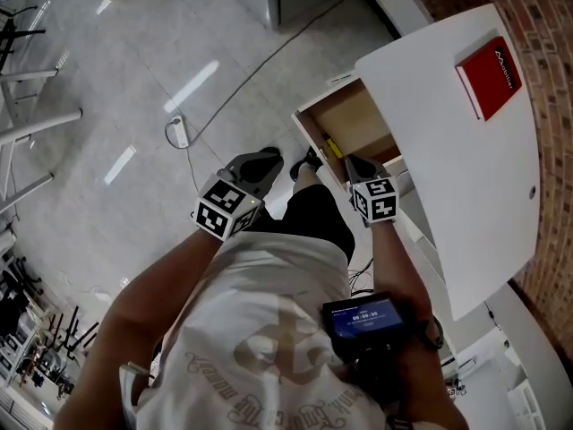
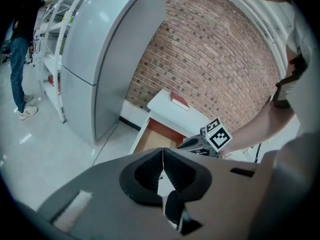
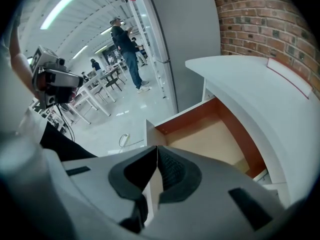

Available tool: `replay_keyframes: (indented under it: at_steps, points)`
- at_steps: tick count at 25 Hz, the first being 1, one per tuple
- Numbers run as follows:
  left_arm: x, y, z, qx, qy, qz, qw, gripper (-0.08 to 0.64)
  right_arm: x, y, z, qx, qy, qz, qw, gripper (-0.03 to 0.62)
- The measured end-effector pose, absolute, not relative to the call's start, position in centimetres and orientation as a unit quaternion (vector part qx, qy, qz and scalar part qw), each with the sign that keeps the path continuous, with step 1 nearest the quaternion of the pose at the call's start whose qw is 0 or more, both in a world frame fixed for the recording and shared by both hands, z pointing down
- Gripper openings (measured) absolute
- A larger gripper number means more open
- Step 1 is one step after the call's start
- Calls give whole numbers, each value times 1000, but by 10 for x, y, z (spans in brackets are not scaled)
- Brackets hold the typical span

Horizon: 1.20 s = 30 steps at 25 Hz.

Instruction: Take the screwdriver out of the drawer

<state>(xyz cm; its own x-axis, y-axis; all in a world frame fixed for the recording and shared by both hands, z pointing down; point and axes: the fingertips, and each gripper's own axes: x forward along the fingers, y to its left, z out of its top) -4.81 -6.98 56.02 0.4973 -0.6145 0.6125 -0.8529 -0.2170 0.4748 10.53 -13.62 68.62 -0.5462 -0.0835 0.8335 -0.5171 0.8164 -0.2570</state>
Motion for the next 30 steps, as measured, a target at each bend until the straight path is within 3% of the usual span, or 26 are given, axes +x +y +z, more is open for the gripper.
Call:
replay_keyframes:
  at_steps: [30]
  points:
    - [-28, -62, 628, 720, -503, 138, 458, 8, 105, -148, 806, 104, -816, 262, 505, 8]
